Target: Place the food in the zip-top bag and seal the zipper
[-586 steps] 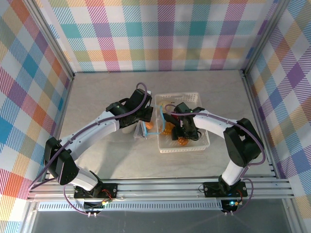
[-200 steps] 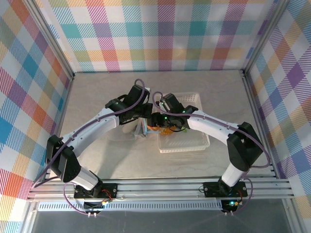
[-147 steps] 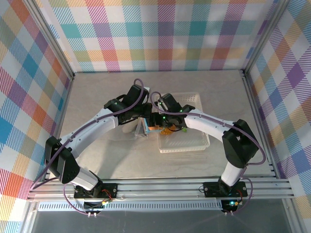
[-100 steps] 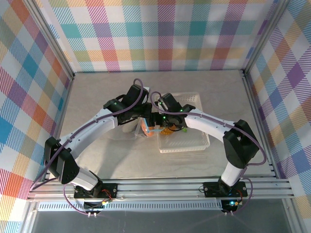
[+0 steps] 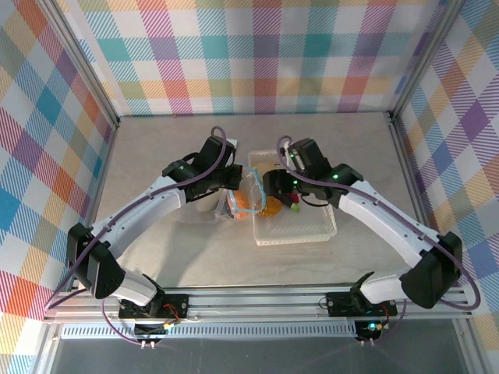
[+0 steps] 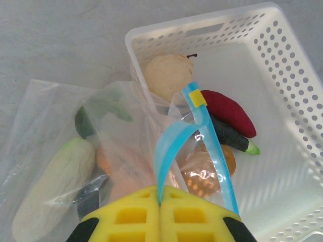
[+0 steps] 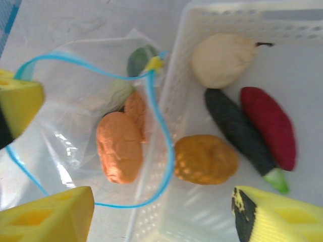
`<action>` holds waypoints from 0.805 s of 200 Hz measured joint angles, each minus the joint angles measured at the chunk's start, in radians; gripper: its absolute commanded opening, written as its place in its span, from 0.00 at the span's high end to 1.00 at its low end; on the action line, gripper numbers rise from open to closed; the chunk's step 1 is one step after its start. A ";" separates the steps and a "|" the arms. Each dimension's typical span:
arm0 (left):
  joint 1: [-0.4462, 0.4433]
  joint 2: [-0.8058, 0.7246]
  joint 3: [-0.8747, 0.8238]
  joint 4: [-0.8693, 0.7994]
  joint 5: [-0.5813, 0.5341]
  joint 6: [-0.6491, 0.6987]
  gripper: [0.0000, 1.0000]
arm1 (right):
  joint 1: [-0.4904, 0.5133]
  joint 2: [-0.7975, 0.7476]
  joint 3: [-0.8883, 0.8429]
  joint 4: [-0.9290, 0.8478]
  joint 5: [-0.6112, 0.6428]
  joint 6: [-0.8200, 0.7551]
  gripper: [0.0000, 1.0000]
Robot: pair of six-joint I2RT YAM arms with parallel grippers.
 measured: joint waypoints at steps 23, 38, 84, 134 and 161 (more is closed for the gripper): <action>0.001 -0.011 0.000 0.000 0.000 0.000 0.98 | -0.041 -0.007 -0.057 -0.003 -0.003 -0.007 0.42; 0.003 -0.014 0.000 0.000 0.000 0.000 0.98 | -0.070 0.016 -0.099 -0.006 -0.008 -0.011 0.38; 0.009 -0.014 0.000 0.000 0.000 0.000 0.94 | -0.132 0.171 -0.101 -0.032 -0.014 -0.050 0.30; 0.014 -0.014 0.000 0.001 0.003 0.000 0.93 | -0.133 0.291 -0.060 -0.013 -0.134 -0.013 0.25; 0.014 -0.014 0.000 0.001 0.004 0.000 0.93 | -0.119 0.359 -0.012 0.000 -0.130 0.048 0.25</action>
